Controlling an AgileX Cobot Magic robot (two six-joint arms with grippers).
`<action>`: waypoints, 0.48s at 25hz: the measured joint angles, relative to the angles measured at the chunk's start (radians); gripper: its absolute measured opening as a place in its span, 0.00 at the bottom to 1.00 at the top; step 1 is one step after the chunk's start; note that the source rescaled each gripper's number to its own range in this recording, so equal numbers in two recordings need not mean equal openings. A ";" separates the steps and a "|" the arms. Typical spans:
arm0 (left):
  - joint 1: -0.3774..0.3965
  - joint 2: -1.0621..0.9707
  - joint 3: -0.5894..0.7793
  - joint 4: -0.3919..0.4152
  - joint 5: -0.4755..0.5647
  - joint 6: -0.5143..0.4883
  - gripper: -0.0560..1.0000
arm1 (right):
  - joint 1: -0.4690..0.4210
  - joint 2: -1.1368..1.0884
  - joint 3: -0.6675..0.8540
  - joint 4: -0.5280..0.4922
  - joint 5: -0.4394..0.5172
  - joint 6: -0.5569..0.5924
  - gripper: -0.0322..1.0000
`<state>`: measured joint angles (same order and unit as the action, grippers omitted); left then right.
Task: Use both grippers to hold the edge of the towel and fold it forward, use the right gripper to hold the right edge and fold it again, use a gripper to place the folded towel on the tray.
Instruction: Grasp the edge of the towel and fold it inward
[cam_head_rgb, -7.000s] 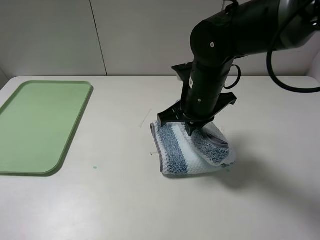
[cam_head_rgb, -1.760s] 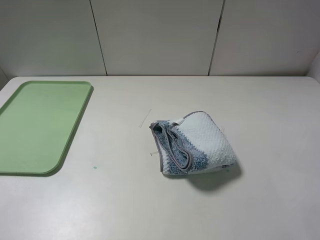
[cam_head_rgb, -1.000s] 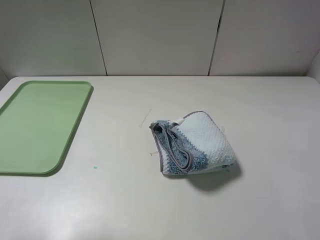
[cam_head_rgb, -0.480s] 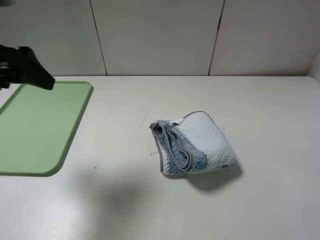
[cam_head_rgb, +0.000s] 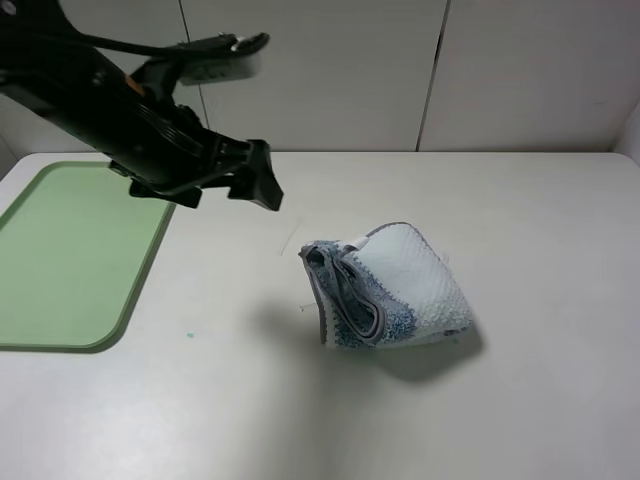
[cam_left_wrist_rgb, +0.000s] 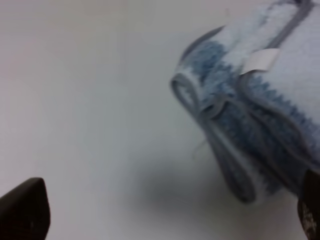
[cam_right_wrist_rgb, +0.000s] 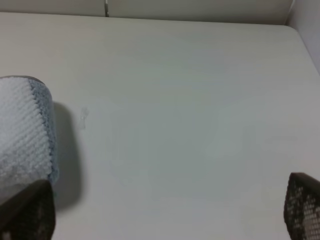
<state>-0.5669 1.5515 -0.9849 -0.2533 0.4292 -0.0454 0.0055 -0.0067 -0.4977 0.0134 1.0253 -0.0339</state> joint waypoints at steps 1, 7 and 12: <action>-0.026 0.023 0.000 0.000 -0.028 -0.023 1.00 | 0.000 0.000 0.000 0.000 0.000 0.000 1.00; -0.138 0.138 -0.001 0.000 -0.152 -0.136 1.00 | 0.000 0.000 0.000 0.000 0.000 0.000 1.00; -0.190 0.224 -0.001 0.000 -0.225 -0.216 1.00 | 0.000 0.000 0.000 0.000 0.000 0.000 1.00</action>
<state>-0.7572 1.7750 -0.9857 -0.2533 0.2042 -0.2613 0.0055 -0.0067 -0.4977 0.0134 1.0253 -0.0339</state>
